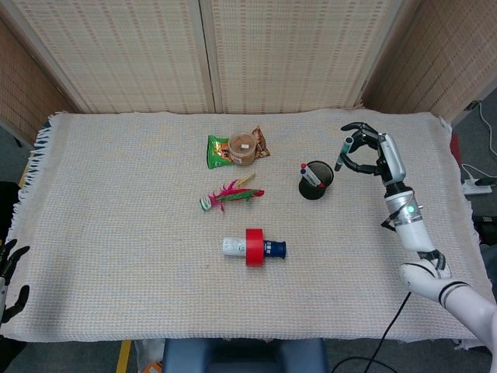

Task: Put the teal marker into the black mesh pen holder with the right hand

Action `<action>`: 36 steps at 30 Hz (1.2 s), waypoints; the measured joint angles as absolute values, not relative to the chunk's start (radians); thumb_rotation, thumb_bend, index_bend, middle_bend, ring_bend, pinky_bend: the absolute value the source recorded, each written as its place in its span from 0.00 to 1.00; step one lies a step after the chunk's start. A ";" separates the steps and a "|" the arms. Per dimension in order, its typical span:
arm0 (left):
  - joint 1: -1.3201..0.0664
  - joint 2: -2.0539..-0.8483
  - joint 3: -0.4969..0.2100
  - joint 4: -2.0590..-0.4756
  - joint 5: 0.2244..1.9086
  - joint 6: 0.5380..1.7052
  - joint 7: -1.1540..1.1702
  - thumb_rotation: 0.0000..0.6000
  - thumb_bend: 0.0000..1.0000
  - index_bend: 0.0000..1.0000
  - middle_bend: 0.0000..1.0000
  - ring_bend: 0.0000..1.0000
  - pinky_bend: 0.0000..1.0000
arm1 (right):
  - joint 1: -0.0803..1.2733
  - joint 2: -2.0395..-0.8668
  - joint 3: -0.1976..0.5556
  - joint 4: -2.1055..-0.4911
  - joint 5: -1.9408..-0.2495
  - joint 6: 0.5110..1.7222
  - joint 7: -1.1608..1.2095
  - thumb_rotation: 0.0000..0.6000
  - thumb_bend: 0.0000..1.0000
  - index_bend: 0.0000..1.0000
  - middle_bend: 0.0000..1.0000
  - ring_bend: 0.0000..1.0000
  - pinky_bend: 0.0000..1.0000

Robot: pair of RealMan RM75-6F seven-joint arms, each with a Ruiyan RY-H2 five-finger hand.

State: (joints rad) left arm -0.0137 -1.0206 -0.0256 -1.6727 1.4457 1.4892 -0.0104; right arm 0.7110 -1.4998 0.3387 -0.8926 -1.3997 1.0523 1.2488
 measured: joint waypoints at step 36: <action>-0.036 -1.041 -0.049 -1.609 1.370 1.423 -0.052 1.00 0.42 0.17 0.01 0.00 0.19 | 0.854 -1.883 0.218 -0.237 -1.424 0.867 1.458 1.00 0.33 0.75 0.31 0.52 0.50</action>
State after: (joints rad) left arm -0.0362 -1.0407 -0.0494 -1.6085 1.3697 1.4230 -0.0517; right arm 0.8535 -1.8831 0.2182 -0.2371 -1.4239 0.8666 1.4582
